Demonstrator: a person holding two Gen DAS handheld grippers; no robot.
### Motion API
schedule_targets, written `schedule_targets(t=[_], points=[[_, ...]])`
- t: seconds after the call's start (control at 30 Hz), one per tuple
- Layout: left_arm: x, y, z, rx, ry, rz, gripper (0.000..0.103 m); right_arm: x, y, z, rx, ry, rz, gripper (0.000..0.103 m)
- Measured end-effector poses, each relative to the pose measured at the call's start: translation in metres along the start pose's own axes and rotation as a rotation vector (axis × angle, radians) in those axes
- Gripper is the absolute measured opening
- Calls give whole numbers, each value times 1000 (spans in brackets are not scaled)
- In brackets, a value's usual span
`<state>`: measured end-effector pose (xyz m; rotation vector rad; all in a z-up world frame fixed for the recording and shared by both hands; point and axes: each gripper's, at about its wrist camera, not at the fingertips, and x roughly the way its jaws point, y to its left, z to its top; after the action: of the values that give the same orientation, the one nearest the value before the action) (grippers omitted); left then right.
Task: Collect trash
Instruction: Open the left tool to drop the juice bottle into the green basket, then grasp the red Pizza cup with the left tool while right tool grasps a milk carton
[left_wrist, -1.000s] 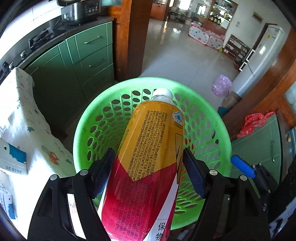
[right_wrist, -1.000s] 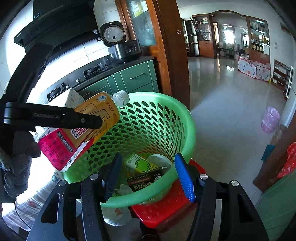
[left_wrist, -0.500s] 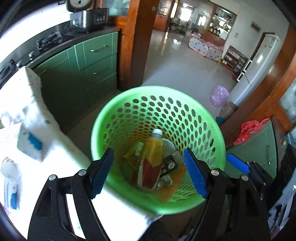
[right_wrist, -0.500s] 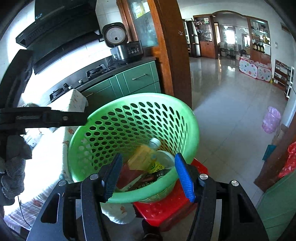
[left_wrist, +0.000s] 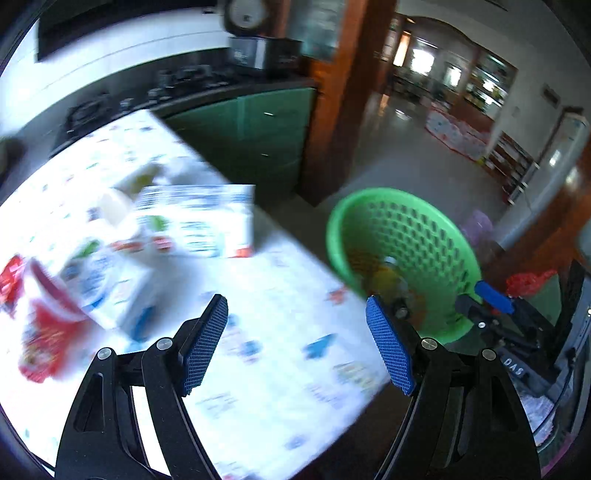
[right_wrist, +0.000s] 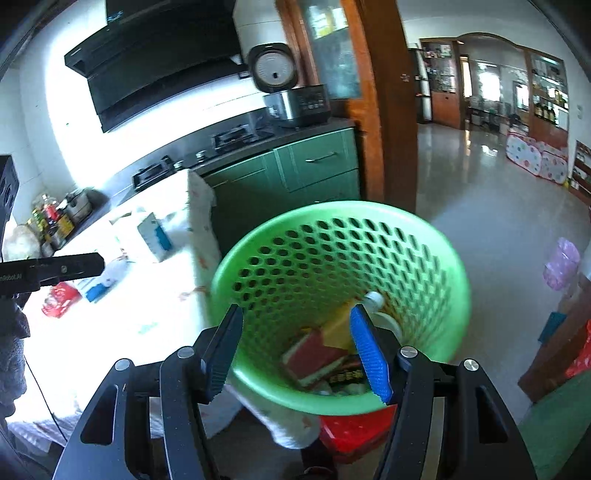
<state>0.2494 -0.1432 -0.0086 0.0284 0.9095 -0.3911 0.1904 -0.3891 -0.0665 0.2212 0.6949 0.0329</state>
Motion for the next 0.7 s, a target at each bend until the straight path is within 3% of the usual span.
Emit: schedule_targets(t=[0.37, 0.7], points=[[-56, 105, -24, -170, -74, 186, 76, 9, 65, 10, -104, 15, 91, 62], [-76, 189, -51, -249, -65, 303, 76, 19, 125, 11, -197, 32, 158, 62]])
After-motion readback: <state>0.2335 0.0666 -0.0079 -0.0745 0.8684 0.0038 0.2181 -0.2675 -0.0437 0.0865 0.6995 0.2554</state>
